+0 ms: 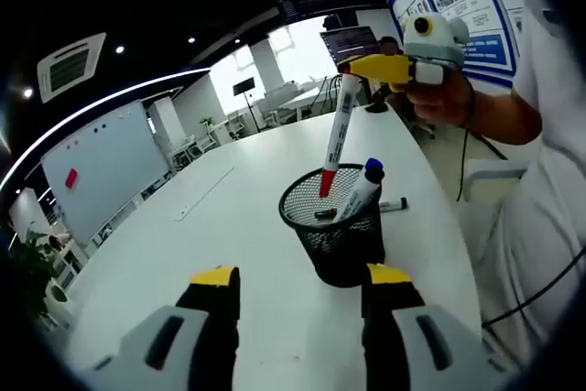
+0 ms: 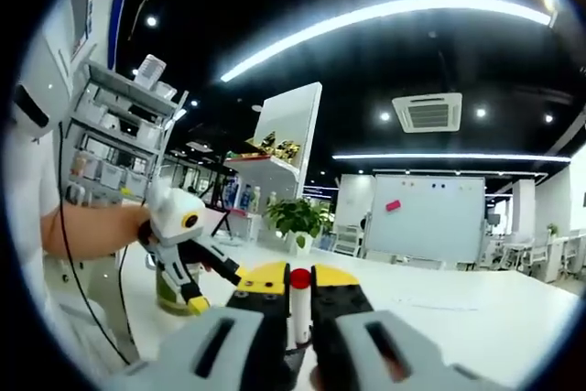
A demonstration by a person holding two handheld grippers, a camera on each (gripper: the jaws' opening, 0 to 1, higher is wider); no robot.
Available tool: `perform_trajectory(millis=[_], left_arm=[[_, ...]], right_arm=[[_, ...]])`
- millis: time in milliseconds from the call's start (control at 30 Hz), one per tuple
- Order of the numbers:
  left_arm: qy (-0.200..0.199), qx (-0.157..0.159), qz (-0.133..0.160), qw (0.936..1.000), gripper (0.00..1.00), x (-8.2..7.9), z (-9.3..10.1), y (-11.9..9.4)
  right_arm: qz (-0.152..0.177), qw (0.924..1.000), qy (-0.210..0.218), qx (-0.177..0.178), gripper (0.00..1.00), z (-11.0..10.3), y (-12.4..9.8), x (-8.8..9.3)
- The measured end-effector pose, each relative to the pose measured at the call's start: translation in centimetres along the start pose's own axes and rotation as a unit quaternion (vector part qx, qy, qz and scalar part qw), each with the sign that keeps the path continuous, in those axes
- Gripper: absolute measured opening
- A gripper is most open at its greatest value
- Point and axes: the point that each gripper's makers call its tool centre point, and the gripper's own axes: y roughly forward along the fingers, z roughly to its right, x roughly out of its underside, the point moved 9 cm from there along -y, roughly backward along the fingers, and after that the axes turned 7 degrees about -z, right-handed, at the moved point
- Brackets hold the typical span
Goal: Pick up the whiteboard markers from the pen holder and place them facing the whiteboard neatly
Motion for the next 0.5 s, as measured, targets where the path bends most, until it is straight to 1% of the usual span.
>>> perform_trajectory(millis=[133,267,367,500], left_arm=[[0.0,-0.002,0.0,1.0,0.55,-0.2,0.3,0.0],[0.0,-0.002,0.001,1.0,0.55,-0.3,0.5,0.0],[0.0,-0.001,0.001,1.0,0.55,-0.3,0.6,0.0],[0.0,-0.002,0.001,1.0,0.55,-0.3,0.6,0.0]], right_arm=[[0.007,1.0,0.004,0.004,0.08,0.1,-0.2,-0.4],[0.004,0.9999,0.013,-0.001,0.08,0.1,-0.1,-0.5],[0.006,0.9999,0.01,0.004,0.08,0.2,-0.1,-0.8],[0.018,0.9996,0.016,0.017,0.08,0.7,-0.5,-1.3]])
